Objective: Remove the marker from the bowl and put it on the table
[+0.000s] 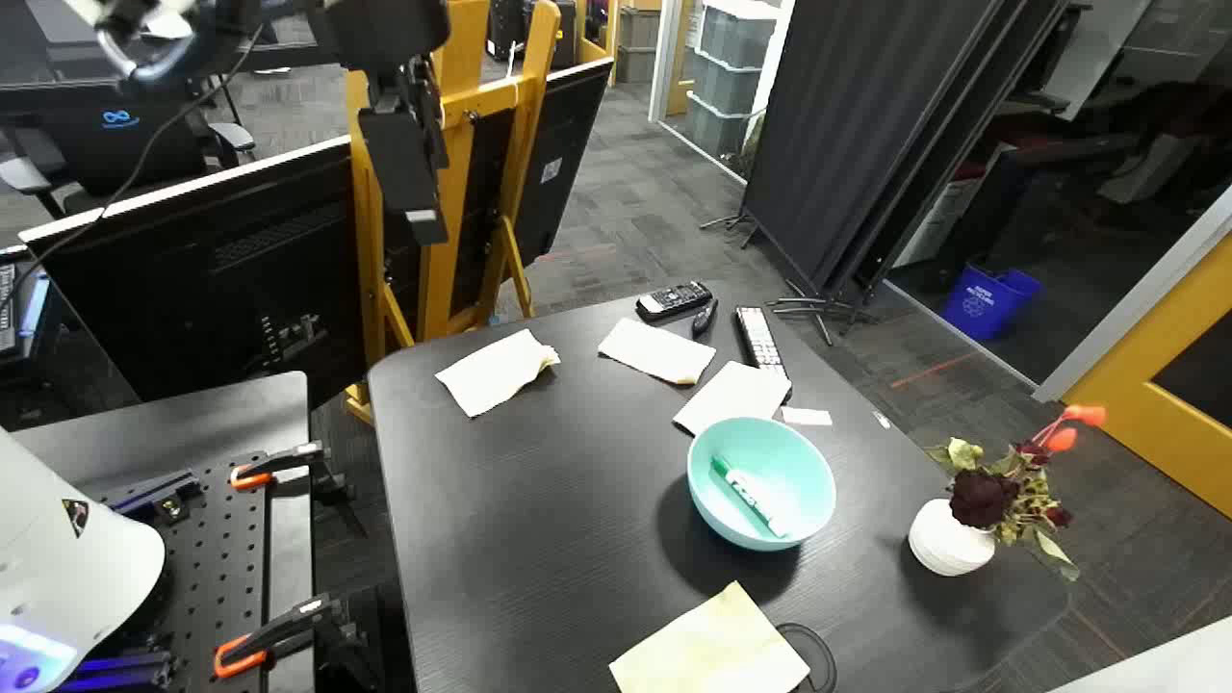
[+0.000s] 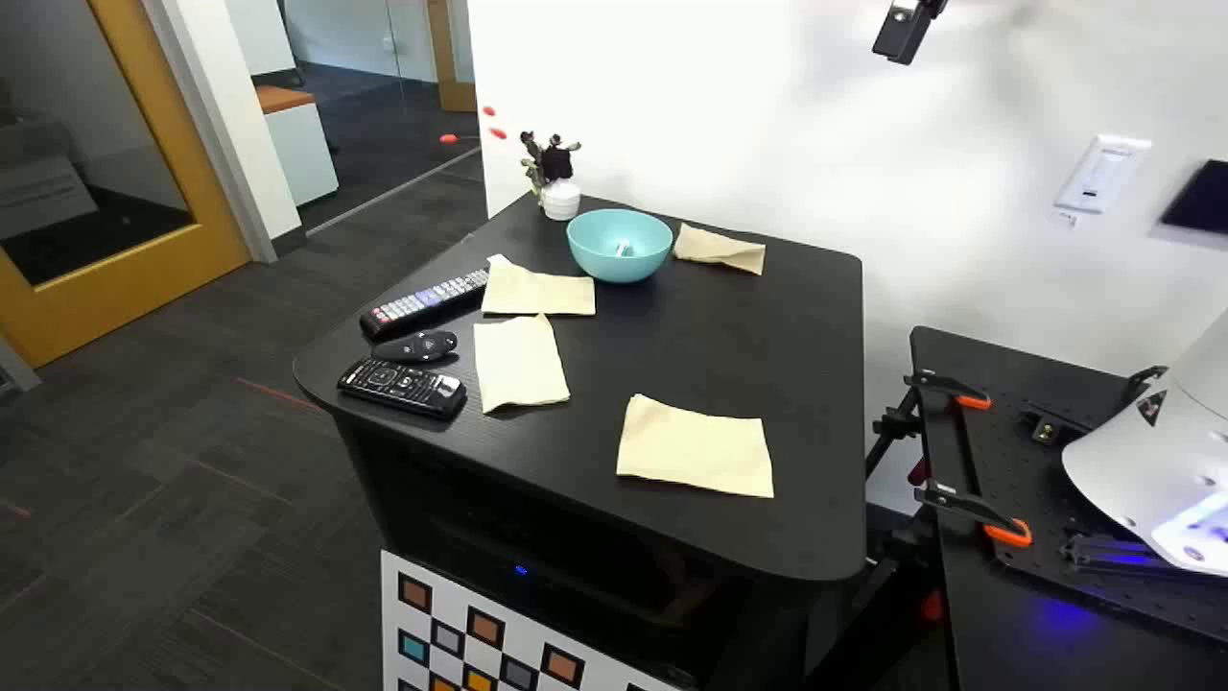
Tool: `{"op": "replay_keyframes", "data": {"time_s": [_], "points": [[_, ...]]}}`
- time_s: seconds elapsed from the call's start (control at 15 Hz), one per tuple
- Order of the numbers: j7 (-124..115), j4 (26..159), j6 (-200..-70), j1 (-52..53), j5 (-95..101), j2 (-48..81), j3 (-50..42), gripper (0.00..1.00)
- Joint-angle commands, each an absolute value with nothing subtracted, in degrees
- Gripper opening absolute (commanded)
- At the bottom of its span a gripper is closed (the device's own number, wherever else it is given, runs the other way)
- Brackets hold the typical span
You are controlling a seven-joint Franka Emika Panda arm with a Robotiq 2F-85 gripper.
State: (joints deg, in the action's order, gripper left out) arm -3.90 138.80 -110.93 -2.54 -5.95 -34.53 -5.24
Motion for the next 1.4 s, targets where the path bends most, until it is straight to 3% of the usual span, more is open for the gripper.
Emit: {"op": "replay_keyframes", "data": {"time_s": [0.0, 0.67, 1.33], "points": [[-3.56, 138.70, -110.81, -3.25, -6.33, -34.46, -4.68, 1.00], [-10.48, 136.74, -114.24, -4.49, -6.37, -30.85, -2.61, 1.00], [-37.49, 128.96, -127.55, -10.68, -1.39, -13.77, 0.92, 1.00]]}}
